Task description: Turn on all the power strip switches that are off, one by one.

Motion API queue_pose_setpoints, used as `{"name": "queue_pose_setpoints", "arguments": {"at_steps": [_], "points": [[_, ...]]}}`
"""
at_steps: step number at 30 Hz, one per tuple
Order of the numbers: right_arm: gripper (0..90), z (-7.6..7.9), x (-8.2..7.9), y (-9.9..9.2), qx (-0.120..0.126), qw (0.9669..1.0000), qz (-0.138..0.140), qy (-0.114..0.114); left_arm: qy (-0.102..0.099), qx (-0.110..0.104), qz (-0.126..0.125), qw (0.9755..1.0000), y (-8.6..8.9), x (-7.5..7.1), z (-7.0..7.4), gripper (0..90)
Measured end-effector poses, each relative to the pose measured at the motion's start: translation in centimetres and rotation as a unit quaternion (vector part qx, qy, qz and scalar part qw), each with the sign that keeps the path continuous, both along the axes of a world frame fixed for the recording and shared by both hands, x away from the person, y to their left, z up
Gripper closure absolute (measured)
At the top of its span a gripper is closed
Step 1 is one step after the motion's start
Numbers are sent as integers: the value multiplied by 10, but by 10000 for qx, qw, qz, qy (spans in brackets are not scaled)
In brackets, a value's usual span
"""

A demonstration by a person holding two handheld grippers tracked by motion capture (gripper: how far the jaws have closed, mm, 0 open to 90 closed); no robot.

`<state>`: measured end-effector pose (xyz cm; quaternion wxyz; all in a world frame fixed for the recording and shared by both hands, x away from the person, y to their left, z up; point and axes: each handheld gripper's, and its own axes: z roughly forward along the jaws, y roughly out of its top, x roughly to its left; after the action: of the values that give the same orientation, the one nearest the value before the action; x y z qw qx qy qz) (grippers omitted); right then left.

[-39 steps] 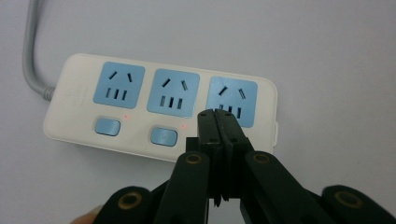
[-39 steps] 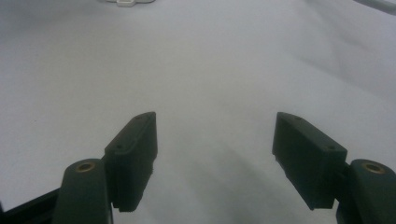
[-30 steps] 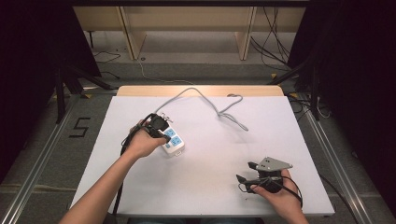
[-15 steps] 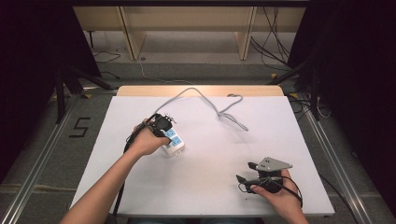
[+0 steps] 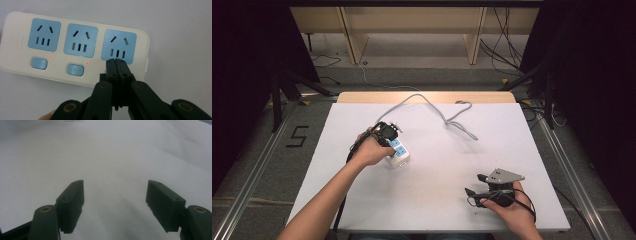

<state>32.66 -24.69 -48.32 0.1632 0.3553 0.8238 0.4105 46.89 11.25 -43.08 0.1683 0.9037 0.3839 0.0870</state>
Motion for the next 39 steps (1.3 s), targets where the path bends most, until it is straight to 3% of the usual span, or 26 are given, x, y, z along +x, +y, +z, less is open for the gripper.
{"name": "queue_pose_setpoints", "arguments": {"at_steps": [11, 17, 31, 39], "points": [[319, 0, 0, 0, -13, 10000, 20, 8, 95, 28, -12, 9999, 0, 3, 0, 899], [319, 0, 0, 1, -19, 10000, 34, 26, 232, -75, 54, 9997, 2, 6, -1, 899], [319, -1, 0, 1, -26, 10000, 58, 32, 150, 75, 24, 9999, -2, 4, -2, 899], [319, -1, -1, 1, -28, 10000, 62, 44, 217, 32, 81, 9997, -1, 5, -2, 900]]}}
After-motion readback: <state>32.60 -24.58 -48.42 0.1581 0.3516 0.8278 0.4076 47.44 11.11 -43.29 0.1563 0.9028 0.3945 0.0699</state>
